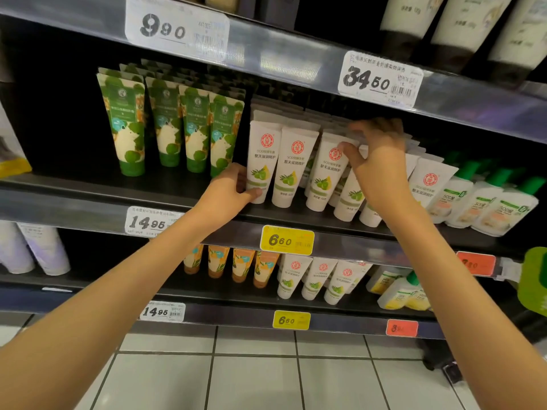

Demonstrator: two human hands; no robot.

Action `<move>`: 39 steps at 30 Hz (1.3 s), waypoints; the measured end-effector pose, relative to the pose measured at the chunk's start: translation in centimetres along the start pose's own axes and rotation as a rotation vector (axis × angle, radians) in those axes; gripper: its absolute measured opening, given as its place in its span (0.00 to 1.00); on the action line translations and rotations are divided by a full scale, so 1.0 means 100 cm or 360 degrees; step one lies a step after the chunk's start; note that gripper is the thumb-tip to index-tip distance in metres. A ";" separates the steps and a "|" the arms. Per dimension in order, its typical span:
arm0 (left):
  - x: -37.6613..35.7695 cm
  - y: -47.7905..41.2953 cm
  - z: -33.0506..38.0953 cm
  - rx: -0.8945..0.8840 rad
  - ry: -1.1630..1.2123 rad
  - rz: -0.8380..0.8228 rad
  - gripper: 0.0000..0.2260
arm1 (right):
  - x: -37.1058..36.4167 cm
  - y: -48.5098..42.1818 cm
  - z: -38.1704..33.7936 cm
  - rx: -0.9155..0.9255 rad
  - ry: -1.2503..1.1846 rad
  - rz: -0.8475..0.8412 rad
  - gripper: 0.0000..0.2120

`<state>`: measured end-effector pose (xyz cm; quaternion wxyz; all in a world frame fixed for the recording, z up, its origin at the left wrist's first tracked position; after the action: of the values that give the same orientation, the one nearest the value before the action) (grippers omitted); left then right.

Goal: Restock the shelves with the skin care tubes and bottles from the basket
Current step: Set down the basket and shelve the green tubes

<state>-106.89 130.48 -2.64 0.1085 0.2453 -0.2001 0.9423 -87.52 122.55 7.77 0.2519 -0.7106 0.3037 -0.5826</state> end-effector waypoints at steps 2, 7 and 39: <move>0.000 0.000 -0.001 0.0001 -0.0010 -0.0004 0.18 | -0.007 -0.005 0.004 -0.0059 0.0000 -0.0123 0.15; -0.001 0.000 -0.001 -0.0022 -0.0026 0.0002 0.17 | -0.013 -0.012 0.009 -0.0281 -0.0094 -0.0290 0.15; 0.036 0.073 0.001 -0.0179 0.0009 0.0437 0.14 | 0.011 0.077 -0.078 0.0119 -0.0534 0.0033 0.08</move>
<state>-112.18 124.24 -3.09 -0.0073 0.2066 -0.2839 0.9363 -96.14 116.42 4.51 0.3313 -0.7848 0.2430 -0.4640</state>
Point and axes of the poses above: each hand's wrist, its own y-axis away from the middle knuckle, its own x-axis out of the back of the hand, z = x × y, the point moved 5 cm from there along -y, towards the middle knuckle, and after that the axes turned 1 degree about -x, right-handed, at the moved point
